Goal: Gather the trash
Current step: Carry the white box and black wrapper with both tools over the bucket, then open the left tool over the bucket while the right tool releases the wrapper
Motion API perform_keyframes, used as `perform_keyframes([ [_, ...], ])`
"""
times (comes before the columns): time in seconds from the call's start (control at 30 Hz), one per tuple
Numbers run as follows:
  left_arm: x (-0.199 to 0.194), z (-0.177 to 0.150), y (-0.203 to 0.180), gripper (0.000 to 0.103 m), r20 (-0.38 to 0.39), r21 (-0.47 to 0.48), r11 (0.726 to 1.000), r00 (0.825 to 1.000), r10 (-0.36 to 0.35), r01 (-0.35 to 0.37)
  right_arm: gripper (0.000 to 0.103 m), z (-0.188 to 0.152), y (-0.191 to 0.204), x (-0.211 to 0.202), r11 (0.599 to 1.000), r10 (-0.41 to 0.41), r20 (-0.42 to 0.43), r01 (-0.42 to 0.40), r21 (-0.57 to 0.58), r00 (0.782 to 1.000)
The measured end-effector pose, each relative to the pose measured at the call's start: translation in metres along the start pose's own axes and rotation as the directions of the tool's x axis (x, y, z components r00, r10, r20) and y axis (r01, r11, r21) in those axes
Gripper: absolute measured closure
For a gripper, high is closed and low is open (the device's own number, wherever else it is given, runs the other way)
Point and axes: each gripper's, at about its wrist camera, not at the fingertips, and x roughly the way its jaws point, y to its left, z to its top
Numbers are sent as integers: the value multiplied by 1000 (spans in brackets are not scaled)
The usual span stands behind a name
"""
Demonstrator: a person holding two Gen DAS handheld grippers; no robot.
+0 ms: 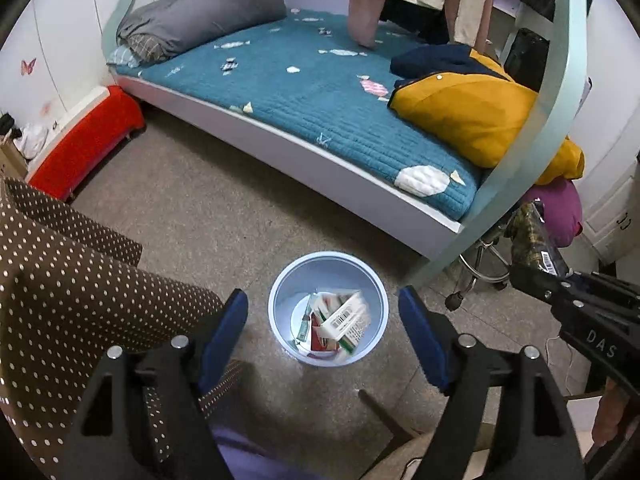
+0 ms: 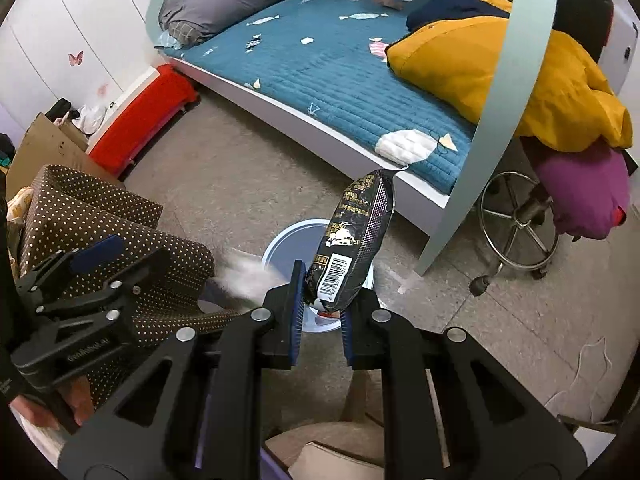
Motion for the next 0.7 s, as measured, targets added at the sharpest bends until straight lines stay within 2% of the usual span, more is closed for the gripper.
perform_keyframes([
  [0.2,4,-14,31,27,-43,-60,997,998,52,-55,87,3,19,25,999,14,-49,-16,-39,999],
  [0.4,-8,-24,63,27,-42,-138,987,996,82,-87,85,14,54,42,993,54,-83,-63,-101,995],
  [0.43,-11,-25,67,27,-35,-146,985,995,89,-93,76,18,58,42,993,48,-80,-57,-102,996],
  [0.47,-14,-26,70,27,-28,-153,984,995,91,-94,46,22,64,40,993,39,-63,-46,-105,997],
  [0.5,-15,-26,71,27,-26,-156,983,996,90,-93,31,25,68,37,993,35,-38,-39,-113,999],
  [0.53,-17,-27,73,27,-25,-159,983,996,89,-91,26,27,72,31,991,33,2,-33,-126,999],
  [0.57,-19,-28,74,27,-24,-160,983,996,89,-92,26,27,74,28,990,25,19,-22,-139,1000],
  [0.7,-24,-30,73,27,-19,-152,984,996,88,-89,26,24,80,31,986,39,-20,-41,-163,999],
])
